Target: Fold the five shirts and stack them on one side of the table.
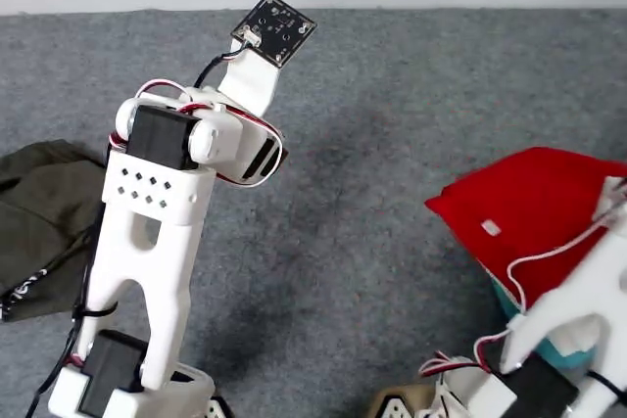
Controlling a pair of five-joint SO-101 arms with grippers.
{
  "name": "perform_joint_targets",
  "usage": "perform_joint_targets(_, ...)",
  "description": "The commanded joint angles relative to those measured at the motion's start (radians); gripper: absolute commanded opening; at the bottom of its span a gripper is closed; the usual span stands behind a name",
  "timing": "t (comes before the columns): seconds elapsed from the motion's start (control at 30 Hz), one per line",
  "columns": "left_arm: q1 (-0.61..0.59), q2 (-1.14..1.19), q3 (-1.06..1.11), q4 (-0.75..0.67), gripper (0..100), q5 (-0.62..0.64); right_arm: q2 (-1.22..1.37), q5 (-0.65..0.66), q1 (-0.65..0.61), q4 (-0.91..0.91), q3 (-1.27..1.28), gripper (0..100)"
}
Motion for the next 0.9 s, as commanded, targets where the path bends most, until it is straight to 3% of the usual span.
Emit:
perform_joint_targets(0.0, -0.006, -0.017, -0.002, -0.006, 17, -0.012, -0.042, 0.037, 0.050, -0.067, 0.055, 1.0)
perform_joint_targets(0.23, -0.006, -0.017, -0.002, -0.006, 17, -0.012, -0.044, 0.063, 0.087, -0.171, 0.186, 1.3)
perform_joint_targets(0.77, -0.006, -0.017, 0.036, -0.008, 17, -0.012, -0.048, 0.063, 0.173, -0.159, 0.190, 1.6)
perform_joint_targets(0.87, -0.006, -0.017, 0.036, -0.008, 17, -0.012, -0.047, 0.060, 0.173, -0.154, 0.190, 5.6)
